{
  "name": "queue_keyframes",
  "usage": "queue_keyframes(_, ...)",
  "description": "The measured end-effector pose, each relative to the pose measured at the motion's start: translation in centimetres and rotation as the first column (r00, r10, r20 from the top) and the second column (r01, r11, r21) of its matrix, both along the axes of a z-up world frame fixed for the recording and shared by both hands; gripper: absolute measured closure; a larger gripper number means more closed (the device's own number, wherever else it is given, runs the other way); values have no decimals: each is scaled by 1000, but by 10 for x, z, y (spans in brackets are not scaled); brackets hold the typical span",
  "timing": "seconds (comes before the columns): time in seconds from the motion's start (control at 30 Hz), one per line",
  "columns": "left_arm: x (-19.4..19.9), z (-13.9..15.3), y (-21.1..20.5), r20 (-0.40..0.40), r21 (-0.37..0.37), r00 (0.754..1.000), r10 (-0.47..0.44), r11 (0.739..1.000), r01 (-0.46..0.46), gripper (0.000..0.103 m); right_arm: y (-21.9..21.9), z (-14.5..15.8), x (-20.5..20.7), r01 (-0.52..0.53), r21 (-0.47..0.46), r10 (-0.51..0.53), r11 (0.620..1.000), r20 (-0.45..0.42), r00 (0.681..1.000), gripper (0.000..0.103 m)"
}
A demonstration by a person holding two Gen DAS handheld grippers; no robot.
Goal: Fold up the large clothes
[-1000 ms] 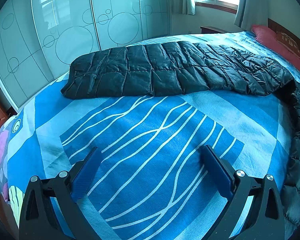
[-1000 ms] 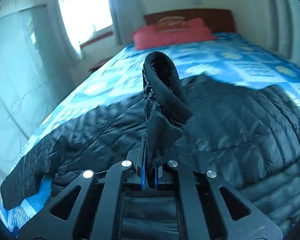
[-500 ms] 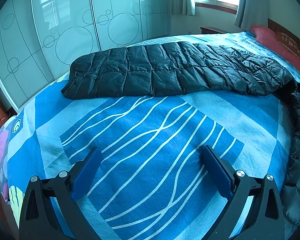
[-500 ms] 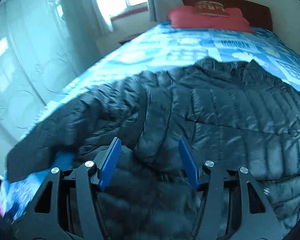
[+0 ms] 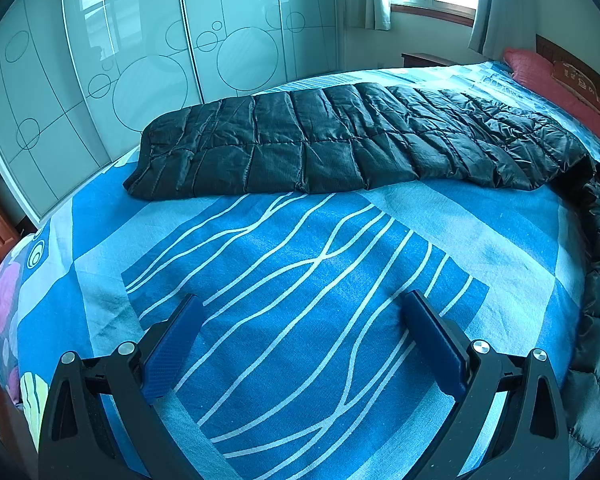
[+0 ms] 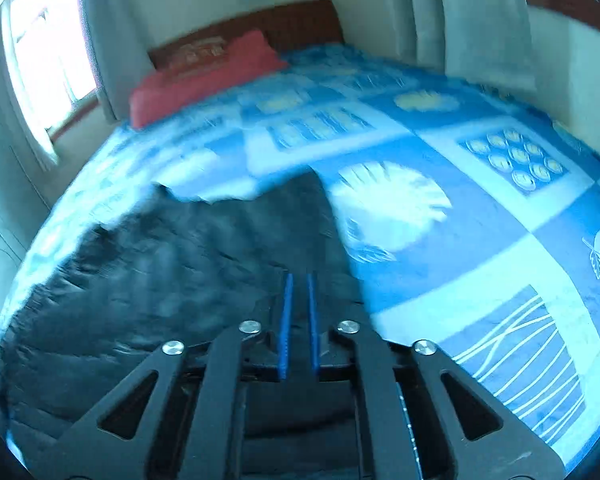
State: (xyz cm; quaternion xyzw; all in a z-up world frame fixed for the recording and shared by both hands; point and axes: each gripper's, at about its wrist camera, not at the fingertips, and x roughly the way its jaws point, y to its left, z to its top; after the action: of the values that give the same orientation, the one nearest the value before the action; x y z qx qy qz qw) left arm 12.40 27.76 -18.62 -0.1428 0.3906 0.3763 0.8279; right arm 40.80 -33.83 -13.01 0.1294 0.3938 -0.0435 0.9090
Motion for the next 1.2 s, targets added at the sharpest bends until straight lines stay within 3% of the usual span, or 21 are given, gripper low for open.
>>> queue_keyframes(0.07, 0, 0, 0, -2, 1, 1000, 0, 1000, 0, 4, 3, -26, 6, -66, -4, 66, 998, -73, 995, 99)
queue_keyframes(0.1, 0, 0, 0, -2, 2, 1000, 0, 1000, 0, 4, 3, -29, 4, -87, -19, 86, 996, -63, 994, 99)
queue_keyframes(0.2, 0, 0, 0, -2, 1, 1000, 0, 1000, 0, 4, 3, -12, 2, -105, -23, 104, 994, -56, 993, 100)
queue_keyframes(0.27, 0, 0, -1, -1, 2, 1000, 1, 1000, -1, 4, -2, 6, 3, -106, -28, 106, 994, 9, 994, 99)
queue_keyframes(0.4, 2, 0, -2, -6, 10, 1000, 3, 1000, -3, 4, -9, 16, 40, -84, -36, 85, 996, 40, 996, 97)
queue_keyframes(0.57, 2, 0, -2, -6, 9, 1000, 3, 1000, -3, 4, -17, -26, 82, -68, 2, 68, 998, -100, 993, 98)
queue_keyframes(0.63, 2, 0, -2, -6, 9, 1000, 3, 1000, -3, 4, -15, -14, 81, -57, -26, 55, 998, -93, 994, 99)
queue_keyframes(0.73, 2, 0, -2, -6, 10, 1000, 3, 1000, -3, 4, -6, 8, 79, -54, -77, 53, 996, -15, 998, 96)
queue_keyframes(0.8, 1, 0, -1, -6, 10, 1000, 3, 1000, -3, 4, -1, 9, 84, -63, -78, 63, 995, -2, 998, 83)
queue_keyframes(0.87, 1, 0, -2, -5, 8, 1000, 3, 1000, -3, 4, 6, -5, 96, -76, -103, 72, 992, -45, 996, 77)
queue_keyframes(0.93, 1, 0, -2, -6, 9, 1000, 3, 1000, -3, 4, 11, -25, 108, -97, -143, 82, 985, -105, 991, 77)
queue_keyframes(1.0, 2, 0, -2, -6, 10, 1000, 3, 1000, -3, 4, 14, -21, 109, -84, -155, 68, 984, -108, 992, 77)
queue_keyframes(1.13, 1, 0, -2, -3, 6, 1000, 3, 1000, -3, 4, 26, 2, 76, -93, -128, 89, 987, -37, 995, 72)
queue_keyframes(1.2, 2, 0, -2, -3, 7, 1000, 3, 1000, -3, 4, 41, 11, 43, -140, -103, 141, 985, 9, 990, 49)
